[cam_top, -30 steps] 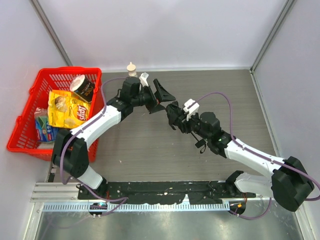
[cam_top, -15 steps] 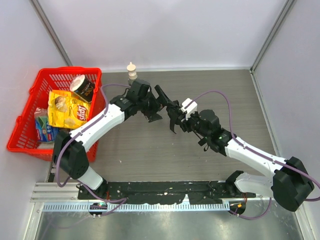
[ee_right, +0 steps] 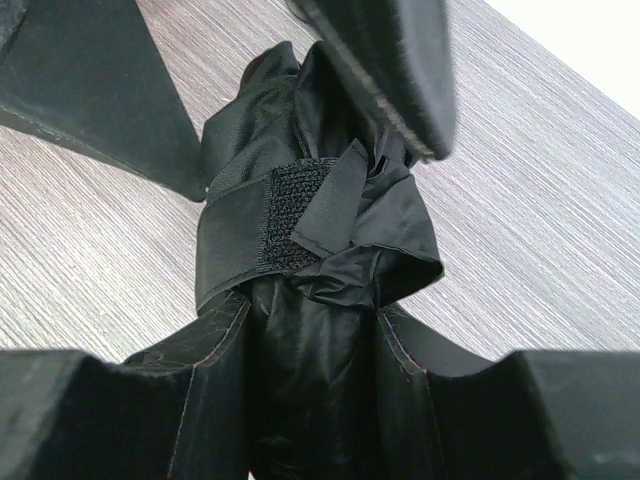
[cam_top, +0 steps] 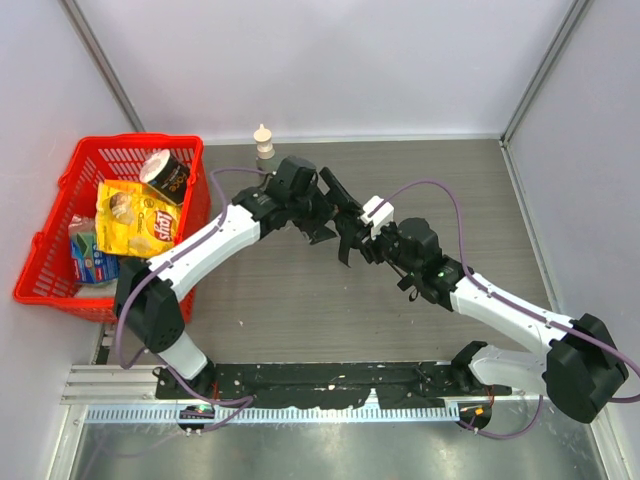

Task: Put away the umbrella

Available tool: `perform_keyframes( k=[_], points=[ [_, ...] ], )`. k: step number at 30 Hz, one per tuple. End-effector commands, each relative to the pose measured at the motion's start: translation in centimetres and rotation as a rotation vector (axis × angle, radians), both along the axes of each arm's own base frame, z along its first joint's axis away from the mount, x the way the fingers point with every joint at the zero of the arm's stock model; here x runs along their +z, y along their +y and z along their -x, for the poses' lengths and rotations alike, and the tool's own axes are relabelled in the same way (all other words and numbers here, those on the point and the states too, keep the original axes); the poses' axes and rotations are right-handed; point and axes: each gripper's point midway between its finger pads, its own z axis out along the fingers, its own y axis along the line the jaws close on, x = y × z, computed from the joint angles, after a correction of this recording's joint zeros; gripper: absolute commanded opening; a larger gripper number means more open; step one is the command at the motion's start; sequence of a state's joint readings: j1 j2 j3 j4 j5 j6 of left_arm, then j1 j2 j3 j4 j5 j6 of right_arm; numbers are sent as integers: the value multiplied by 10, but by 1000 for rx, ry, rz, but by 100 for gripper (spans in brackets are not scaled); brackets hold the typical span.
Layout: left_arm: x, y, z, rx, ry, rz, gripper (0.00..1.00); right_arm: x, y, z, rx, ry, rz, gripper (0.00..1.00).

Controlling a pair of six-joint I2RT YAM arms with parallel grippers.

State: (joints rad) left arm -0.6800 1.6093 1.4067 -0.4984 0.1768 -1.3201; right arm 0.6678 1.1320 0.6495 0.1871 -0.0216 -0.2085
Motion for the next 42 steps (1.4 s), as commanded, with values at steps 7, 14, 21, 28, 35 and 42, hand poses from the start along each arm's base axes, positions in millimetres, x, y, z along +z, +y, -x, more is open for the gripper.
perform_keyframes(
  k=[7, 14, 21, 28, 35, 42],
  points=[
    [2, -14, -12, 41, 15, -9, 100, 62, 11, -10, 15, -143, -88, 1],
    [-11, -24, -15, 28, 42, -8, 100, 67, 15, -6, 31, -155, -89, 1],
    [-26, -26, -16, 31, 69, -30, 100, 70, 16, -4, 34, -165, -82, 1],
    [-23, -30, -17, 17, 38, 5, 78, 70, 16, 1, 38, -172, -81, 1],
    [-12, -25, -19, 38, -20, 39, 51, 71, 12, -1, 6, -181, -90, 1],
    [2, -17, -24, 37, -127, 24, 4, 70, 9, 2, 3, -185, -103, 1]
  ],
)
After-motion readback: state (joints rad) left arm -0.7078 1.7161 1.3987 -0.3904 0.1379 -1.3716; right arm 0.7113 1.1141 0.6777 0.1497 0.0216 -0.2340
